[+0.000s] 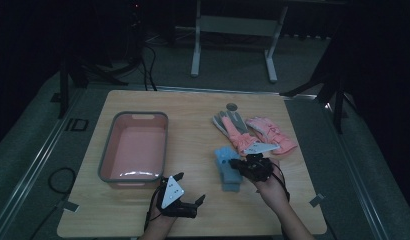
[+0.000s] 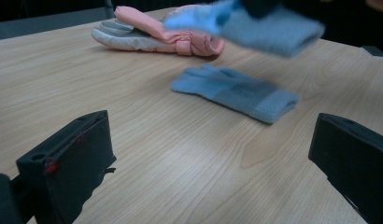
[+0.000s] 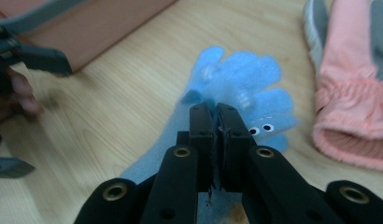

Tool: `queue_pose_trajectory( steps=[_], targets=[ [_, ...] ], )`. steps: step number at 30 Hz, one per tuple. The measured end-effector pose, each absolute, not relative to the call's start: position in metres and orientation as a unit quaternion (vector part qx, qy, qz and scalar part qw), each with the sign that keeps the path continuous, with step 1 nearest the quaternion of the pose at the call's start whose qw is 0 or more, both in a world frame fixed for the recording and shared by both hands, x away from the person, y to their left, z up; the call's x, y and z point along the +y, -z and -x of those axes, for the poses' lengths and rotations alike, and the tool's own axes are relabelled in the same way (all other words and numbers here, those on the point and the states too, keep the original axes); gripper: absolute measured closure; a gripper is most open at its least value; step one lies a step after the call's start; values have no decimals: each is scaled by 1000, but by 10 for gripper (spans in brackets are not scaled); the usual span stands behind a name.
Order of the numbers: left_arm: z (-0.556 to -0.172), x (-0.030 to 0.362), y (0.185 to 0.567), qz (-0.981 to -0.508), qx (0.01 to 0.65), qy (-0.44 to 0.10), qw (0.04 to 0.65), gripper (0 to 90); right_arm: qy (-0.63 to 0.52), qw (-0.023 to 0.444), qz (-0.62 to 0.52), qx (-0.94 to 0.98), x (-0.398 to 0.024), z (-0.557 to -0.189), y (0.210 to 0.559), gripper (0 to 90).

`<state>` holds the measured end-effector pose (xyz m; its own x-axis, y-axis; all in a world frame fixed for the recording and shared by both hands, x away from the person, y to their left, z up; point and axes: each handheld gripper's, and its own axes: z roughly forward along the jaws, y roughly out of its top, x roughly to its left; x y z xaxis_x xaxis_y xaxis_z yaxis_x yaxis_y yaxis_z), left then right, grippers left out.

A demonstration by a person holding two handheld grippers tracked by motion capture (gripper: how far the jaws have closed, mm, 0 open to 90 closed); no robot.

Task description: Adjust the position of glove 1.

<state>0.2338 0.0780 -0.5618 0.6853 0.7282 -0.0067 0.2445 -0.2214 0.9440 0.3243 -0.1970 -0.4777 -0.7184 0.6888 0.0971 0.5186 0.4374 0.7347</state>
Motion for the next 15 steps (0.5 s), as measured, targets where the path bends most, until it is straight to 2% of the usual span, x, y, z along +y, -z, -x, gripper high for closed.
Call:
queue_pose_trajectory(
  steps=[15],
  targets=[
    [-234, 78, 562, -747, 325, -226, 534, 0, -356, 92, -388, 845, -195, -328, 521, 854]
  ],
)
